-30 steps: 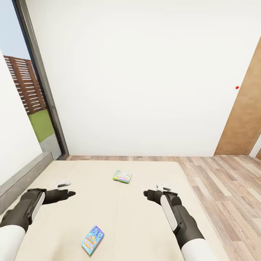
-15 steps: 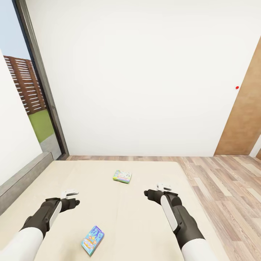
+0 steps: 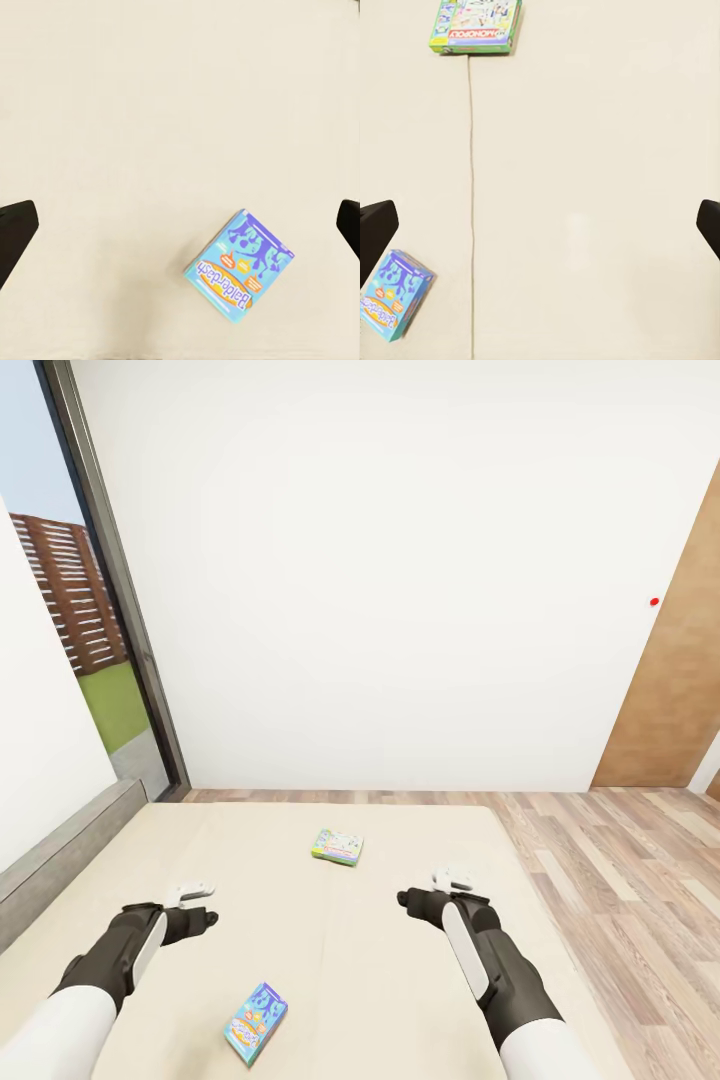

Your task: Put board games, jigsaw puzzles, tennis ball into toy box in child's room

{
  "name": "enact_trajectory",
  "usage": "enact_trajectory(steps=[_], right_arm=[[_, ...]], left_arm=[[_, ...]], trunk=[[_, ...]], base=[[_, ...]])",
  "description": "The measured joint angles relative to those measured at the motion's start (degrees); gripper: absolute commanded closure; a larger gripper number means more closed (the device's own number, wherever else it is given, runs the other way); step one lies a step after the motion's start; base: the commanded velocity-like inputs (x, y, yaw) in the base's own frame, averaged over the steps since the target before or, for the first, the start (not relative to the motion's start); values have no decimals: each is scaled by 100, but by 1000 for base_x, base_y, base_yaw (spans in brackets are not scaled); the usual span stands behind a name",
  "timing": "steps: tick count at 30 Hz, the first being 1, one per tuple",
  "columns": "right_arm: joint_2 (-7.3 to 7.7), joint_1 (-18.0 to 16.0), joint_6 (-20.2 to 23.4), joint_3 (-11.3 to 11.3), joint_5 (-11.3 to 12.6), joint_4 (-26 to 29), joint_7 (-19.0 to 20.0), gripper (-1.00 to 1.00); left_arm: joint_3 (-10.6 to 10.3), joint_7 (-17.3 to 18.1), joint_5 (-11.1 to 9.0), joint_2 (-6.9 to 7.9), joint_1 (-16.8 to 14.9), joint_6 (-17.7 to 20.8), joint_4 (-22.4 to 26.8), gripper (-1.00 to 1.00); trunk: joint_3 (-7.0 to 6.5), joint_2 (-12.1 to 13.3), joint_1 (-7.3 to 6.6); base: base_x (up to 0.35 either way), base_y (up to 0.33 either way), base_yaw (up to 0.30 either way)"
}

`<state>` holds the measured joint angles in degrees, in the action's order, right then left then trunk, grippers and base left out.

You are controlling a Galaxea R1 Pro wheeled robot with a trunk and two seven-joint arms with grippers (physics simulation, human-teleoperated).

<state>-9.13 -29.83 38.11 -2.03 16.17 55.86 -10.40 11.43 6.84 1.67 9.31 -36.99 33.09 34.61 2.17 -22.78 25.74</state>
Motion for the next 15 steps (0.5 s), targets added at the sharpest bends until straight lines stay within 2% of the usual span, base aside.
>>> enact_trajectory(steps=[3, 6, 7, 15], right_arm=[[-6, 0, 15, -8, 1, 15, 3, -100], [-11, 0, 35, -18, 1, 97, -2, -100], [-10, 0, 67, -88, -16, 231, -3, -100], [-13, 12, 92, -333, -11, 427, -4, -100]], left_arm=[[7, 1, -3, 6, -79, 288, -10, -100], [13, 7, -11, 7, -324, 491, -47, -100], [23, 14, -28, -7, -455, 558, -73, -100], [29, 24, -26, -4, -489, 578, -82, -100]], trunk=[[0, 0, 0], [0, 0, 0], [-1, 0, 0], [0, 0, 0]], base=[[0, 0, 0], [0, 0, 0], [0, 0, 0], [0, 0, 0]])
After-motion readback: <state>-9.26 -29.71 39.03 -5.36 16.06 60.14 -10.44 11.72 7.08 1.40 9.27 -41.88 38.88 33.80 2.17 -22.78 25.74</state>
